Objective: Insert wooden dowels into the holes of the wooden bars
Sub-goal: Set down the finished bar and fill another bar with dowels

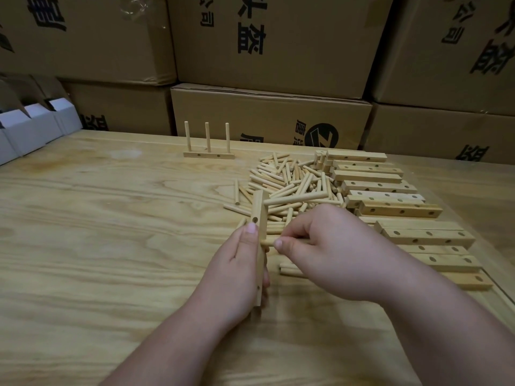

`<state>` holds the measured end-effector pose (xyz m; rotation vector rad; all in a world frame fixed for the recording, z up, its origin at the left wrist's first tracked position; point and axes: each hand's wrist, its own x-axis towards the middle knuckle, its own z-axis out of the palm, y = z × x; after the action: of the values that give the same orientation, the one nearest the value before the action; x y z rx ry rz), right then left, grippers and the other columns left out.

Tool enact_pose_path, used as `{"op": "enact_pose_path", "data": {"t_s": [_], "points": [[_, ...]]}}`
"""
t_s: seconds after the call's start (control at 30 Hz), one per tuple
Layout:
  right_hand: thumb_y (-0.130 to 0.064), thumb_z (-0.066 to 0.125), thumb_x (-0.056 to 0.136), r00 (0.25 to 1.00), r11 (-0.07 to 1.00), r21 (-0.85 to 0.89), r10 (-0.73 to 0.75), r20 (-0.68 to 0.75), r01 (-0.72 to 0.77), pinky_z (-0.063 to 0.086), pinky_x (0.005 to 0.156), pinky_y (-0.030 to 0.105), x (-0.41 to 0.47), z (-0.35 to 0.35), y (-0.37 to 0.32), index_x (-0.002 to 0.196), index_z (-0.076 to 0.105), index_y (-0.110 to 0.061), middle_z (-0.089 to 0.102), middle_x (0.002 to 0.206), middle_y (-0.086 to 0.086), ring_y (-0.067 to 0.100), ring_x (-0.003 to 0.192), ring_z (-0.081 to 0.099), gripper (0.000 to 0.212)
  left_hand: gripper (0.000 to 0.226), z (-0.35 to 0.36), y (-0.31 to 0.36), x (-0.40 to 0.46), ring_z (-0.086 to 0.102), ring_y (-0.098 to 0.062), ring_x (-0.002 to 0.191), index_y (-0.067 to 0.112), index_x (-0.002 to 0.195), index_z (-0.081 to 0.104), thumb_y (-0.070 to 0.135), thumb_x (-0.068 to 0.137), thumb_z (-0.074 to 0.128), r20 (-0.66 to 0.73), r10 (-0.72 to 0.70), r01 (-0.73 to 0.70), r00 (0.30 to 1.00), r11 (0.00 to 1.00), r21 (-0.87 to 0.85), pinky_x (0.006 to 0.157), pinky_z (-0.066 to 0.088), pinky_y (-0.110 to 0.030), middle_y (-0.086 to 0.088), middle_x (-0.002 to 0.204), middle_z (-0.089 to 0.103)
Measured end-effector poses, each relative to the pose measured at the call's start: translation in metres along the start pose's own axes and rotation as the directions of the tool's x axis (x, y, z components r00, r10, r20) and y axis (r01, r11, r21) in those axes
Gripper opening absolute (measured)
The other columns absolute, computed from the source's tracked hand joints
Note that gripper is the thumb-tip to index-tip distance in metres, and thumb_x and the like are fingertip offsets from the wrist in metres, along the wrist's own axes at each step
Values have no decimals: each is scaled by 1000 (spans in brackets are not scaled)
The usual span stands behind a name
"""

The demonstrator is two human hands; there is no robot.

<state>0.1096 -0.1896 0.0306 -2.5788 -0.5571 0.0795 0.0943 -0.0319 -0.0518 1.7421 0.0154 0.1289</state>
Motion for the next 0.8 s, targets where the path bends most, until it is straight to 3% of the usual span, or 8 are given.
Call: {"op": "enact_pose_path", "data": {"t_s": [0.17, 0.33, 0.53, 0.67, 0.73, 0.8], "points": [[-43, 60, 95, 1000, 993, 120, 11, 8, -11, 53, 60, 44, 3, 3, 6, 78, 73, -23, 66, 68, 7, 25, 63, 61, 29, 47, 1, 5, -1, 60, -19, 46, 32, 73, 58, 58, 100, 29, -15, -38, 37, 999, 998, -50, 44, 47, -23, -1, 53, 60], [-44, 60, 93, 999, 999, 40, -1, -47, 2, 51, 54, 36, 4, 6, 4, 75, 70, -26, 65, 62, 0, 15, 56, 59, 28, 45, 6, 4, -1, 54, -13, 41, 21, 81, 53, 52, 102, 28, -58, 19, -20, 998, 1000, -13, 41, 47, -25, 4, 49, 57], [-44, 59, 95, 1000, 996, 85, -10, 29, 7, 49, 51, 38, 1, 0, 6, 74, 70, -25, 58, 56, 1, 12, 48, 50, 31, 45, 1, 2, 0, 59, -14, 45, 35, 74, 58, 61, 98, 29, 18, -16, 17, 1000, 999, -35, 46, 48, -25, 3, 52, 60], [-45, 60, 94, 1000, 995, 98, -25, -15, 26, 50, 51, 34, 2, 3, 5, 78, 72, -28, 64, 60, -5, 11, 51, 56, 26, 46, 4, -1, 0, 58, -15, 47, 31, 76, 57, 59, 100, 29, -55, -4, 0, 998, 998, -63, 47, 51, -29, 2, 54, 60], [-52, 60, 92, 998, 994, 112, -14, -54, 20, 55, 56, 31, 3, 2, 5, 82, 73, -31, 68, 67, -11, 6, 61, 63, 27, 46, 5, -1, -1, 58, -15, 47, 28, 80, 59, 56, 103, 31, -86, -13, 4, 996, 994, -106, 47, 52, -29, 1, 56, 61], [-69, 50, 87, 995, 990, 141, 15, -98, -1, 58, 60, 33, 2, -3, 6, 84, 72, -33, 69, 70, -14, 2, 63, 64, 42, 48, 5, 0, 0, 59, -18, 47, 24, 78, 60, 52, 105, 33, -85, -36, 21, 996, 986, -163, 46, 51, -29, -1, 57, 63]]}}
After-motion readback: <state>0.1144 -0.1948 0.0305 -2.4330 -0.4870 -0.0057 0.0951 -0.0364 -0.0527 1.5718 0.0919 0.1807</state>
